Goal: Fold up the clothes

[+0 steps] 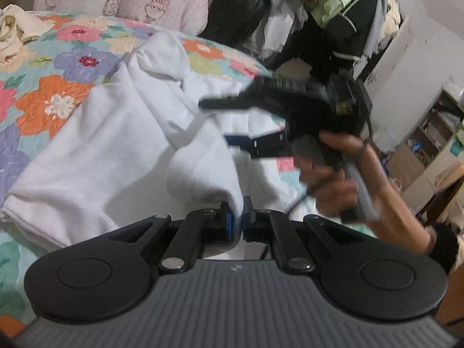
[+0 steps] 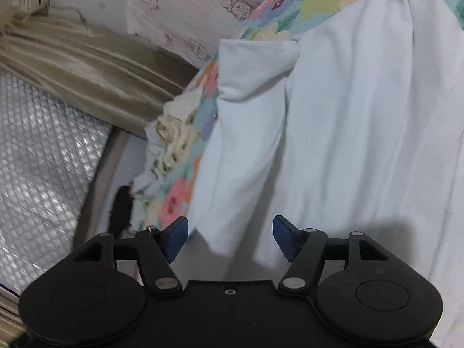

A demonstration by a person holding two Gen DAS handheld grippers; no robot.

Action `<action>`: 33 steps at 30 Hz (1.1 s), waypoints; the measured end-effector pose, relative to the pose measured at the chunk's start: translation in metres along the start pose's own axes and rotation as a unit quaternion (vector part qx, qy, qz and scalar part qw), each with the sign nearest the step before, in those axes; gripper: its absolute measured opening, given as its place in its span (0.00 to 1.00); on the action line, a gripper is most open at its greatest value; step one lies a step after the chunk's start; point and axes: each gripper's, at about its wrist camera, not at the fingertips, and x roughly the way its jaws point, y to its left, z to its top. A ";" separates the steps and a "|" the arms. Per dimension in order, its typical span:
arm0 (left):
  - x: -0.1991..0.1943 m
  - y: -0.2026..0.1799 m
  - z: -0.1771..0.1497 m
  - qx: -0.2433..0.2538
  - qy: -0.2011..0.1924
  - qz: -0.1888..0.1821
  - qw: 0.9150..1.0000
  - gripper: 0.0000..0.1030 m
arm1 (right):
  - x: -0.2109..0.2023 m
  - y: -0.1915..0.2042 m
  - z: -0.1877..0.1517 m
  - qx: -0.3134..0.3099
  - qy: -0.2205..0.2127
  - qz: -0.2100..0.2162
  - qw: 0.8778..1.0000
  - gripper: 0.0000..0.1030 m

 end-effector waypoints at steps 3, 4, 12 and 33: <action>0.007 0.002 -0.011 0.005 0.025 0.009 1.000 0.06 | 0.002 -0.004 0.003 0.008 0.003 0.013 1.000 0.68; 0.010 0.004 -0.014 0.002 0.034 0.019 0.999 0.06 | 0.004 -0.001 0.002 -0.012 0.005 -0.001 1.000 0.62; 0.012 0.010 -0.024 -0.007 0.060 0.050 0.997 0.07 | -0.027 0.035 -0.037 -0.198 -0.064 -0.120 0.971 0.06; -0.030 0.005 -0.008 -0.040 0.042 0.073 0.996 0.25 | -0.061 -0.005 -0.062 -0.174 -0.053 -0.157 0.971 0.11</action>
